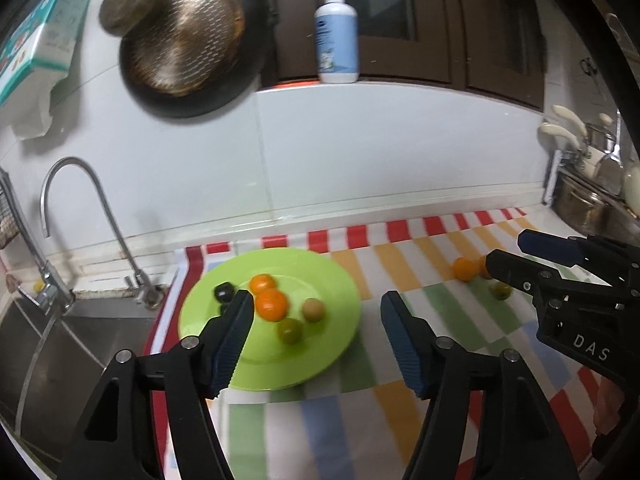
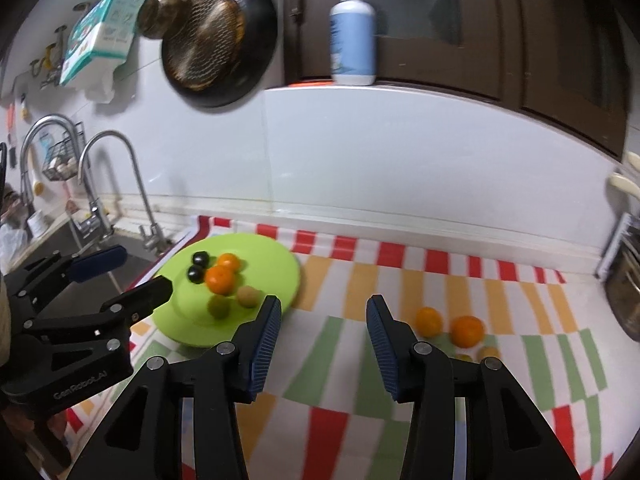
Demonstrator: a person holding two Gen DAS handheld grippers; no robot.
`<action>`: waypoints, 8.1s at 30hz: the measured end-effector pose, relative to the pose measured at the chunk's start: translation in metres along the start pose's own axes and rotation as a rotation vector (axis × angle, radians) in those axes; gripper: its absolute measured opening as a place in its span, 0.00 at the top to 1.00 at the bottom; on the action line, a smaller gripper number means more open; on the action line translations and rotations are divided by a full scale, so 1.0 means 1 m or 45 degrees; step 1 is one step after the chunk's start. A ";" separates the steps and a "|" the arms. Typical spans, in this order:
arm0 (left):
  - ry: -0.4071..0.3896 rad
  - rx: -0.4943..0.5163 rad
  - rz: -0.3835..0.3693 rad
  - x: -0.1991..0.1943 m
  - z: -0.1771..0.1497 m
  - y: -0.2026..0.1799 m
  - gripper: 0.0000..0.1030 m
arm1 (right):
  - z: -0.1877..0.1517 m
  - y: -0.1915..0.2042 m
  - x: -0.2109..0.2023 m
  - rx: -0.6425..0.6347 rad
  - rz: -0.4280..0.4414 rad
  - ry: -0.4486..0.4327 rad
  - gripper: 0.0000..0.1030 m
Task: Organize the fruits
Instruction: 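Move both open tools back toward the remaining fruits on the cloth, then grasp a yellow-green fruit with the left tool while the right tool grasps a brownish-yellow fruit, then carry both held fruits over the lime-green plate, then open the left tool over the plate while the right tool releases its fruit, then move both open tools toward the two oranges on the cloth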
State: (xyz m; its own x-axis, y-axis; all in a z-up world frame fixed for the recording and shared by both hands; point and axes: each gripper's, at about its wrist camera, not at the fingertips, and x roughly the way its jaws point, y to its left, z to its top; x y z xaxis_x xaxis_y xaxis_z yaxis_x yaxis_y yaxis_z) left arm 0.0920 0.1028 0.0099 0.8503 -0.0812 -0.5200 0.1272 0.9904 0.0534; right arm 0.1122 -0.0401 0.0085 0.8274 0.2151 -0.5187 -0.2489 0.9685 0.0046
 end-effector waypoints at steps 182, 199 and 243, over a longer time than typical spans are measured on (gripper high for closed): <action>0.079 -0.088 0.081 -0.021 -0.015 0.032 0.75 | 0.004 0.035 -0.002 -0.095 0.357 0.016 0.73; 0.154 -0.105 0.144 0.038 -0.021 0.063 0.75 | 0.022 0.059 0.077 -0.097 0.395 0.121 0.73; 0.026 -0.119 0.134 0.010 0.002 0.042 0.37 | 0.030 0.024 0.046 -0.042 0.248 0.012 0.59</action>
State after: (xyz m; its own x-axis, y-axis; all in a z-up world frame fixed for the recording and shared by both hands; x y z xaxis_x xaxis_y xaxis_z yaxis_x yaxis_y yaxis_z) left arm 0.1074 0.1437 0.0088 0.8456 0.0250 -0.5332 -0.0112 0.9995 0.0291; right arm 0.1593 -0.0028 0.0110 0.7574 0.3967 -0.5186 -0.4202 0.9041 0.0778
